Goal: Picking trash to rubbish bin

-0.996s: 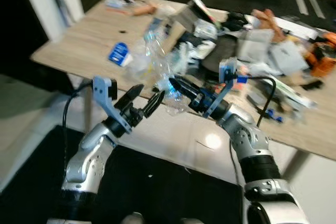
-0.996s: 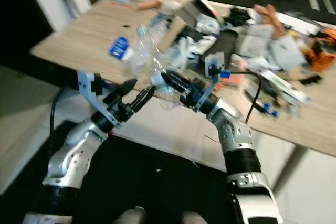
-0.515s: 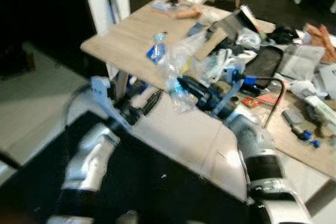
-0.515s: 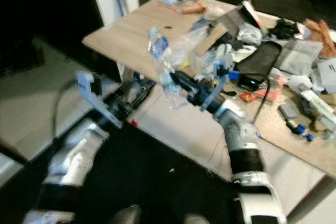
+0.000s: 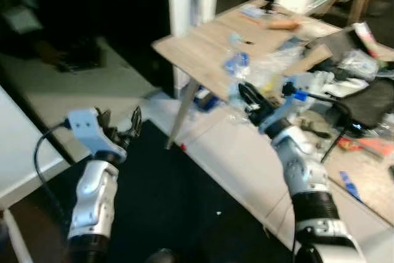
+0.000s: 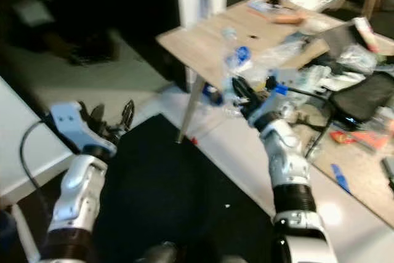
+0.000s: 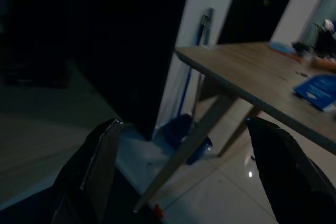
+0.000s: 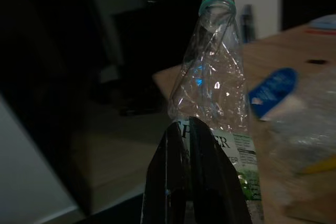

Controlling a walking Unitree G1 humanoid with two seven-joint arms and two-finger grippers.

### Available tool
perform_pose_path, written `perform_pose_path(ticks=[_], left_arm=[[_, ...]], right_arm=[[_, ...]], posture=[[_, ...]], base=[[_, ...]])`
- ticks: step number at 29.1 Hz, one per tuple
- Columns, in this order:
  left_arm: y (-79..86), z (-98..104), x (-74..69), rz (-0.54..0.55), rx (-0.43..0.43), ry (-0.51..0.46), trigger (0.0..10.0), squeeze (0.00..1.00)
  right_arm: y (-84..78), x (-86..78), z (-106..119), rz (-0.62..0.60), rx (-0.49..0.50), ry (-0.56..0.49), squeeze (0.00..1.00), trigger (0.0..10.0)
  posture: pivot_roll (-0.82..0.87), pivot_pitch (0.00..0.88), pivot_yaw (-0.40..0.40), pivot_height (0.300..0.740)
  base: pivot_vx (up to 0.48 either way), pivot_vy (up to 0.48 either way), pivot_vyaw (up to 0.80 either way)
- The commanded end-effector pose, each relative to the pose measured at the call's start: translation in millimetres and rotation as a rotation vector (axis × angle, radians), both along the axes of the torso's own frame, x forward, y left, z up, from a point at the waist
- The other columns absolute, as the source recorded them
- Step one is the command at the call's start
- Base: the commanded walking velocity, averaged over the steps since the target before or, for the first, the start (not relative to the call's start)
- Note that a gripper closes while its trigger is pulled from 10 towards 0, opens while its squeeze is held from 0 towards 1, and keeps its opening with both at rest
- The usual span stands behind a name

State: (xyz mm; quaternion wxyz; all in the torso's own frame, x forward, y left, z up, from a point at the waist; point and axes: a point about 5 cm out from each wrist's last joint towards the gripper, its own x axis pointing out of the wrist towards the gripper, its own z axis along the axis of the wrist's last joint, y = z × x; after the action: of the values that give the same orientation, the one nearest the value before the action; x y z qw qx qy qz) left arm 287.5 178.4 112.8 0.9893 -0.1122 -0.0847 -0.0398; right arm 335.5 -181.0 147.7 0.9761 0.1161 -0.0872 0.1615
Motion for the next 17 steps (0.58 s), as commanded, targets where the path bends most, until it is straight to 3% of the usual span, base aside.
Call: perform_pose_path(ticks=[1,9,17], left_arm=[[-0.4,-4,2.1,0.023,0.002,0.014,10.0,0.0],[-3.2,0,8.1,0.032,0.004,-0.002,10.0,0.0],[5.6,0,8.3,0.087,0.007,0.005,10.0,0.0]], right_arm=[[3.2,3.2,-1,-0.025,-0.01,0.002,0.0,10.0],[6.5,8.2,0,-0.028,-0.026,0.004,0.0,10.0],[16.5,10.8,9,-0.022,-0.05,-0.045,0.0,10.0]], posture=[[-0.06,0.0,-0.03,0.74],[-0.07,0.0,-0.038,0.74],[-0.06,0.0,-0.051,0.74]], base=[[0.0,0.0,0.69],[0.0,0.0,0.69],[0.0,0.0,0.69]])
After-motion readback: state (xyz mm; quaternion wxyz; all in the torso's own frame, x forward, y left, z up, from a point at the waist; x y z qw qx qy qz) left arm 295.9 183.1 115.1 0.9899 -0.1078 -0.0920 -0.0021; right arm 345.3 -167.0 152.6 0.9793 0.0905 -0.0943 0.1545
